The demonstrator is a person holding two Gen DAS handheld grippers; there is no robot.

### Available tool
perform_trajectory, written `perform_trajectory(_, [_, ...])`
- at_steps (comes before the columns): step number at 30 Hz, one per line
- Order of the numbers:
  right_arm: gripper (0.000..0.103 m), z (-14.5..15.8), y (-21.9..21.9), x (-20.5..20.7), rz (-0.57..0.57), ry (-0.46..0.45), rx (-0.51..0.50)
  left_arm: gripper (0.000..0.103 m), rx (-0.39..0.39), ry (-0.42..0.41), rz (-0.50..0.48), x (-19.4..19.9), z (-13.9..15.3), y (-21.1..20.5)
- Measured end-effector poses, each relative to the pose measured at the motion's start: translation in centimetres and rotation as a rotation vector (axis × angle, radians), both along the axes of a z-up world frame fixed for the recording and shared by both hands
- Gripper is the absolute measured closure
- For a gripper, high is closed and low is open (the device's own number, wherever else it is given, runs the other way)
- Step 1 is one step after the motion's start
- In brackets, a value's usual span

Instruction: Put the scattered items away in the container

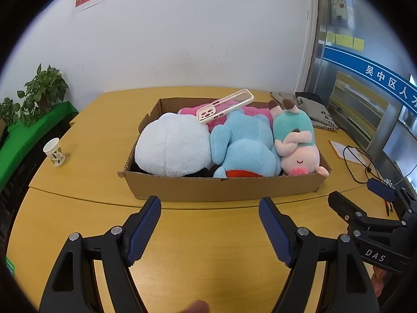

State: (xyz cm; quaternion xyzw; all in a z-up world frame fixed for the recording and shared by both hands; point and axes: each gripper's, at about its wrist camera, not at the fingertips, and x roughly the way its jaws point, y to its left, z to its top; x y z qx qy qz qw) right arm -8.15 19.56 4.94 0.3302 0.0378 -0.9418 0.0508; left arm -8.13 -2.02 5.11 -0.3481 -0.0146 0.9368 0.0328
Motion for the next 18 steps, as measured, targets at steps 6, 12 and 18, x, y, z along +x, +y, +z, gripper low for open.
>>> perform_trajectory(6, [0.003, -0.07, -0.07, 0.07, -0.002, 0.001, 0.005, 0.026, -0.007, -0.014, -0.002, -0.16, -0.29, 0.14])
perform_trajectory(12, [0.003, -0.25, -0.41, 0.19, 0.006, 0.001, 0.015, 0.026, 0.012, -0.031, -0.011, -0.13, -0.63, -0.03])
perform_trajectory(18, [0.003, -0.44, -0.63, -0.04, 0.002, -0.004, 0.016, 0.026, 0.002, -0.04, -0.018, -0.28, -0.93, -0.11])
